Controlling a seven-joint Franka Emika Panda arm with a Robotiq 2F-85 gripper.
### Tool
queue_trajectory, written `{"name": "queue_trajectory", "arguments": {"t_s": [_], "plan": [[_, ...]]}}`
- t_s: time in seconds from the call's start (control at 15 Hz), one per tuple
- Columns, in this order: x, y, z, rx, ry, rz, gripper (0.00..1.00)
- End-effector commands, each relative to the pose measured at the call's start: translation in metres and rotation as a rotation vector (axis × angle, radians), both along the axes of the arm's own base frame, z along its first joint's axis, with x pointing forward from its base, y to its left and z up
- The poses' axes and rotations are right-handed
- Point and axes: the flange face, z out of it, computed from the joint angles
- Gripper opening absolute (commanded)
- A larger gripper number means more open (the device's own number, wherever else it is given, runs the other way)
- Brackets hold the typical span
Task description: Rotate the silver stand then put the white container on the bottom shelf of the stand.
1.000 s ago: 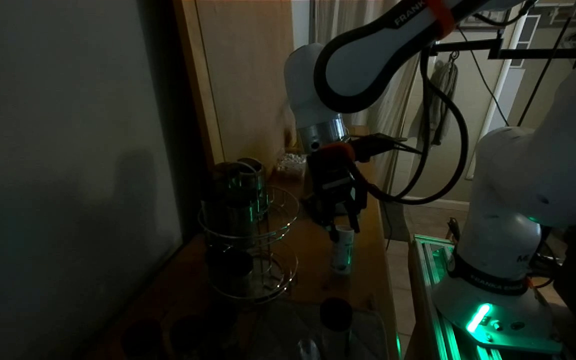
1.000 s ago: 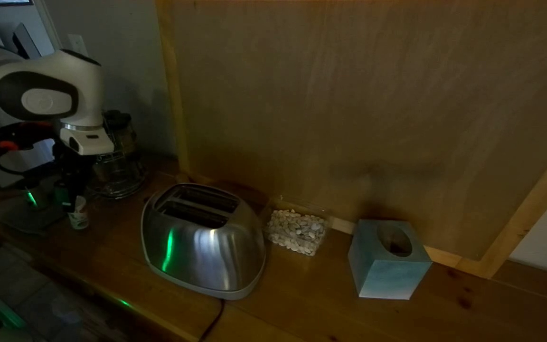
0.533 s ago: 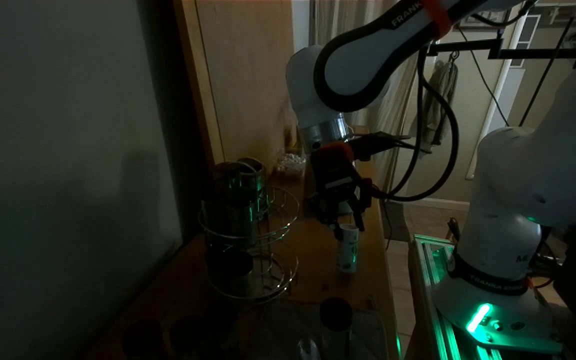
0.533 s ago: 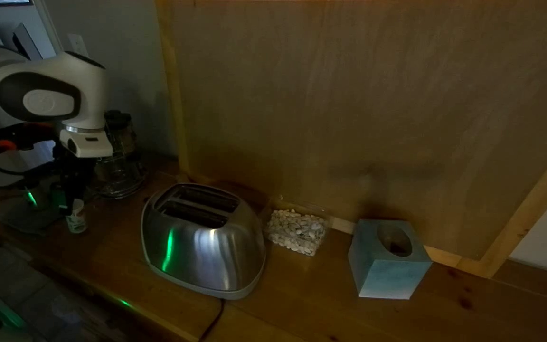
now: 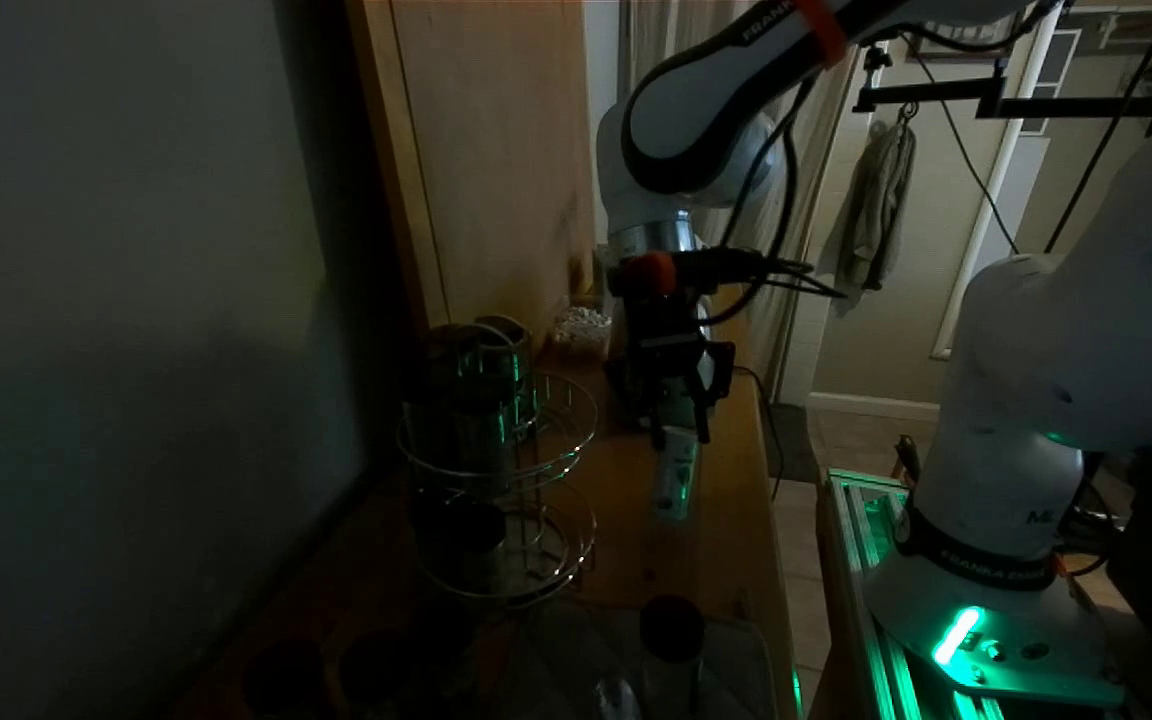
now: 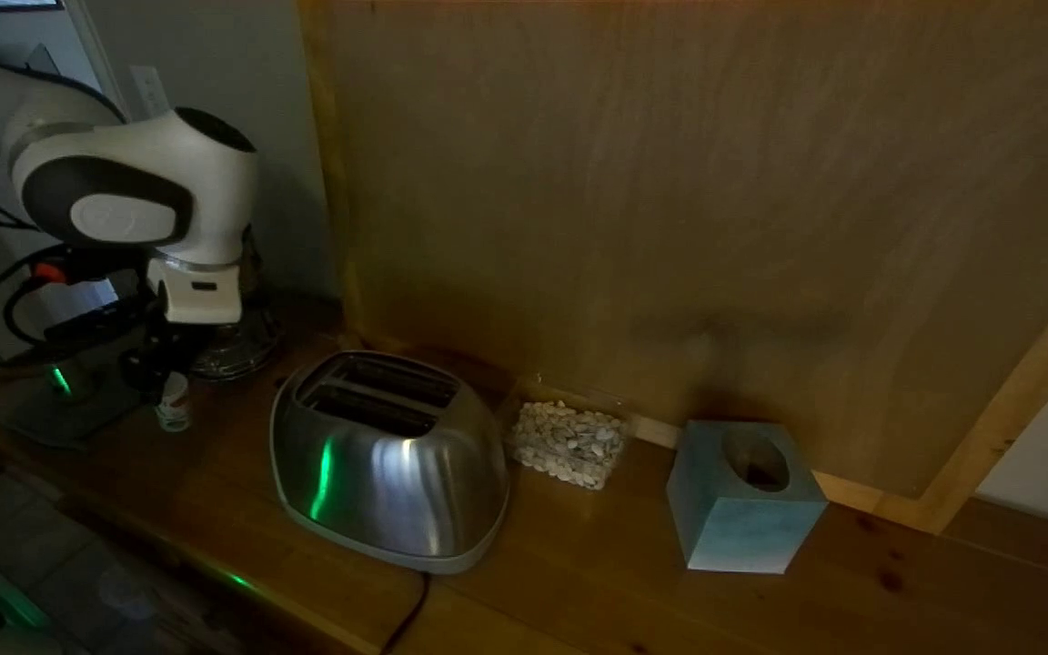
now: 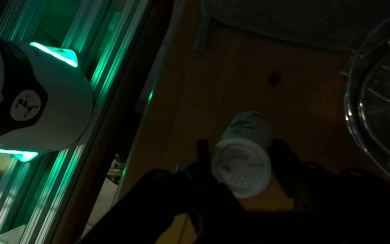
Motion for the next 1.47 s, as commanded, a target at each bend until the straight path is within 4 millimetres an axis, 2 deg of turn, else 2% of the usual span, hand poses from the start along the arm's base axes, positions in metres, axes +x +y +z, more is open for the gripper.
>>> {"name": "queue_trajectory", "arguments": {"t_s": [0.0,0.33,0.6,0.87,1.13,1.4], "plan": [[0.009,-0.020,0.000,0.118,0.000,-0.158,0.24],[0.011,-0.037,-0.009,0.266,-0.001,-0.349,0.24],[0.013,-0.045,-0.008,0.359,-0.033,-0.456,0.24],[0.017,-0.045,-0.007,0.416,-0.053,-0.514,0.24],[0.023,-0.032,-0.017,0.434,-0.037,-0.536,0.24],[0.025,-0.033,-0.025,0.405,-0.035,-0.549,0.24]]}}
